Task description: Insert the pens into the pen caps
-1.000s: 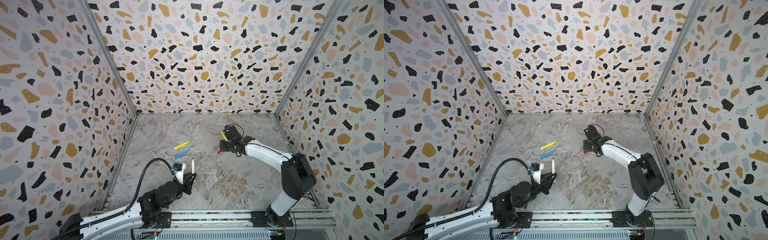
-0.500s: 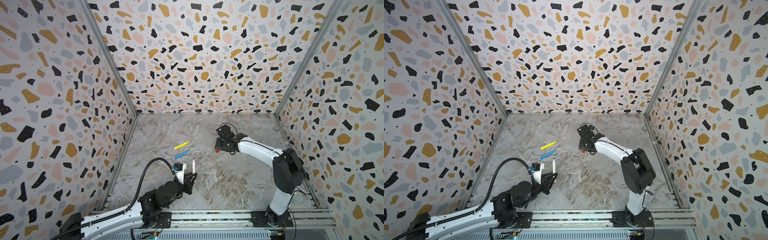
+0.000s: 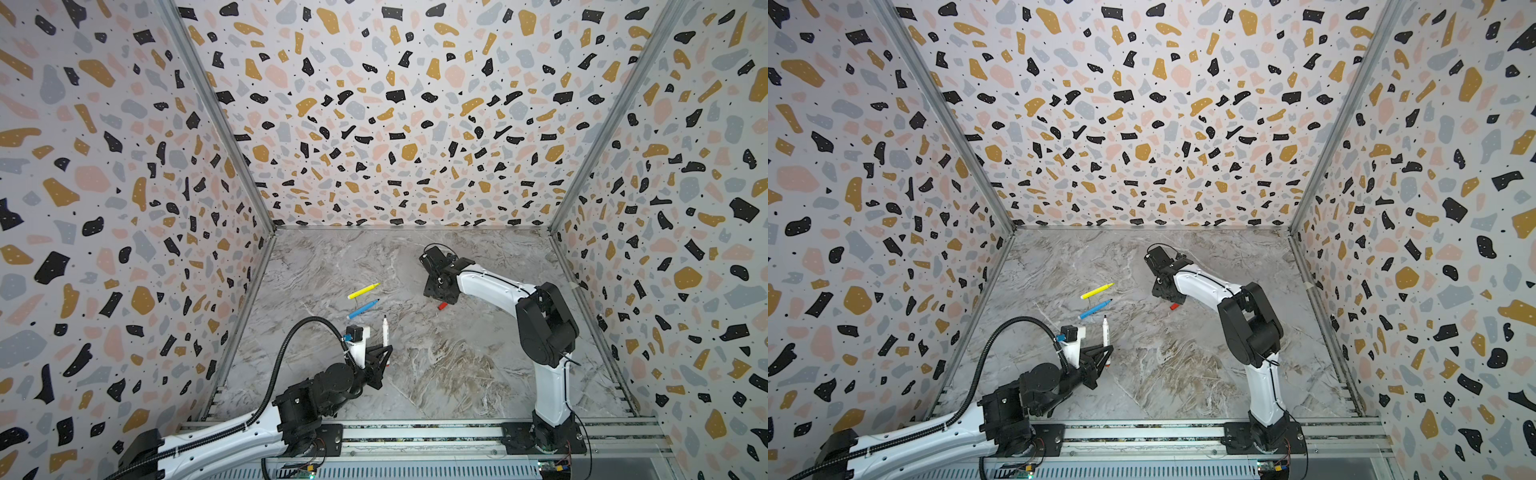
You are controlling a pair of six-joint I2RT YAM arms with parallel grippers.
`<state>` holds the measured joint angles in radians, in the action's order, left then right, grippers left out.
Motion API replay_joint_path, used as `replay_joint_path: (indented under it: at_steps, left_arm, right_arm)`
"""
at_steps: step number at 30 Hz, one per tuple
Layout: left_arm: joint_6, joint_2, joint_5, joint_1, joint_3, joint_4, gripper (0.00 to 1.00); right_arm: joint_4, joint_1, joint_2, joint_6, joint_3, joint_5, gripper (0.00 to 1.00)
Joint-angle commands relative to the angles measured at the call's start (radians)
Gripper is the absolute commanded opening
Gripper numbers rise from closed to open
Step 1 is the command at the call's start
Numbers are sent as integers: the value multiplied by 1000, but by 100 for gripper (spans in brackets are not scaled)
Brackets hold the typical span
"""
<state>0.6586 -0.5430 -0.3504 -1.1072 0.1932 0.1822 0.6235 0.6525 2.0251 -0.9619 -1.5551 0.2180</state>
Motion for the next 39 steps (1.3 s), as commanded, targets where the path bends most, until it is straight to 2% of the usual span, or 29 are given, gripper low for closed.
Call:
replay_joint_path:
  at_steps: [1, 17, 32, 39]
  left_arm:
    - [-5, 9, -21, 0, 10, 13, 0]
    - [4, 28, -25, 0, -3, 8, 0]
    - [4, 38, -25, 0, -8, 3, 0]
    - [6, 56, -30, 0, -9, -9, 0]
  right_arm:
    - [62, -4, 4, -44, -29, 14, 57]
    - [36, -19, 41, -36, 2, 11, 48]
    - [28, -19, 65, -32, 32, 20, 45]
    - [33, -14, 92, 3, 17, 32, 36]
